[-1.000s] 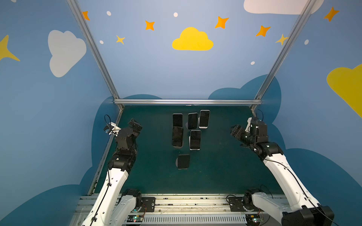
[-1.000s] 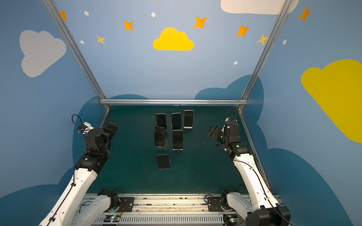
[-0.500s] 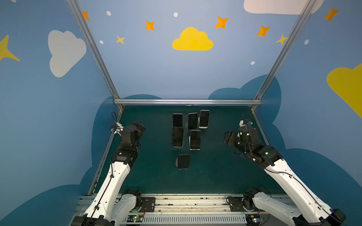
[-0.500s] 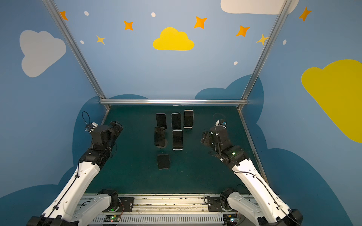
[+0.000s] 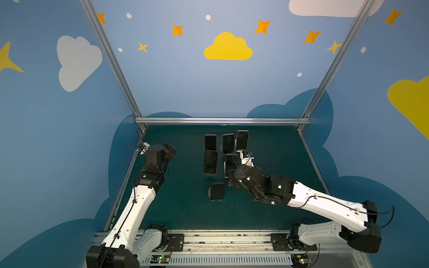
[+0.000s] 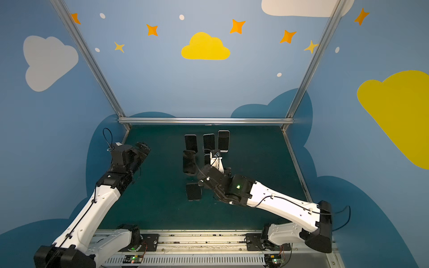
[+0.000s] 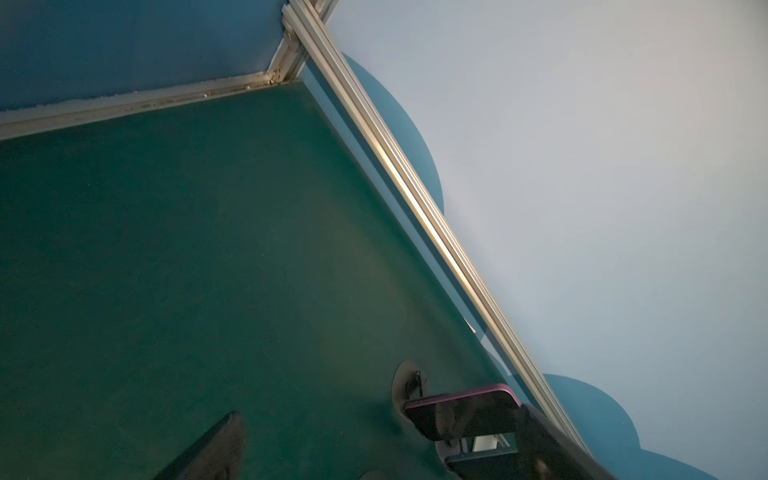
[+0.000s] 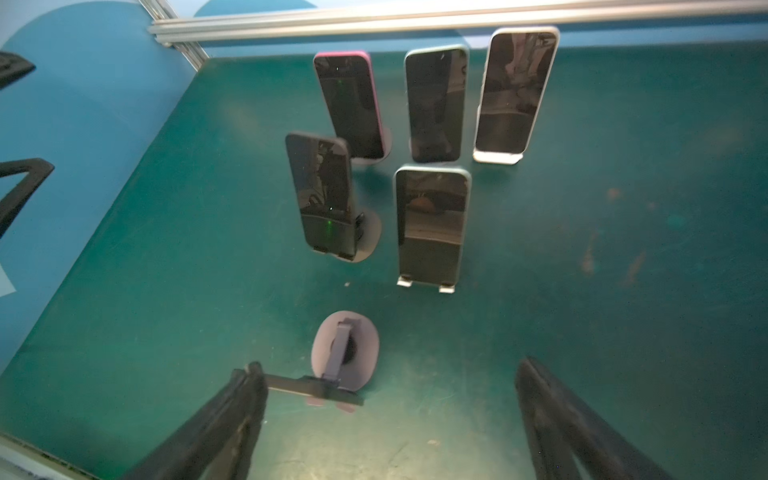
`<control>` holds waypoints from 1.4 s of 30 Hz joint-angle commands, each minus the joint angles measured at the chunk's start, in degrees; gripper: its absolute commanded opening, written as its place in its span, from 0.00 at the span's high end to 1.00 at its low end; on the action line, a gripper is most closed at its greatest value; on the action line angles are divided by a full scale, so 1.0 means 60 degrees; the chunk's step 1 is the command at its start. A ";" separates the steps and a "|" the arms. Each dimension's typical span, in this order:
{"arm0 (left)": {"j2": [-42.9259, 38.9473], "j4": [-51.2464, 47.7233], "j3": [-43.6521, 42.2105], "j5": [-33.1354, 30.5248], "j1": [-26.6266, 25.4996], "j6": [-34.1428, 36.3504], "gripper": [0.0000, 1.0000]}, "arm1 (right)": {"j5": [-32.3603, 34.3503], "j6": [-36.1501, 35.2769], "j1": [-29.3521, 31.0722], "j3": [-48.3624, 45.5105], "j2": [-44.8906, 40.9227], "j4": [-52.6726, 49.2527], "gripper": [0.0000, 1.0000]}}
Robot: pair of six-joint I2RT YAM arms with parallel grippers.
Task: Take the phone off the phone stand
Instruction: 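Lower the right gripper around the black phone and close on it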
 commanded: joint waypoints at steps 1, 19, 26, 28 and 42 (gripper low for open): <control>0.0006 -0.0193 0.0186 0.0127 -0.0108 -0.0003 0.00 | 0.1140 0.1248 0.0565 0.0170 0.0357 -0.0026 0.05; 0.0020 -0.0321 0.0298 0.0282 -0.0120 -0.0068 0.00 | -0.0062 0.1688 0.1280 0.1016 0.2529 0.0303 0.04; 0.0109 -0.0315 0.0327 0.0485 -0.0121 -0.0075 0.00 | -0.0217 0.1548 0.1266 0.1060 0.2945 0.0539 0.03; 0.0104 -0.0299 0.0312 0.0478 -0.0133 -0.0083 0.00 | -0.0239 0.1550 0.1265 0.1050 0.3019 0.0614 0.03; 0.0192 -0.0265 0.0282 0.0529 -0.0146 -0.0099 0.00 | 0.0153 0.1936 0.1031 0.1342 0.3819 0.0482 0.03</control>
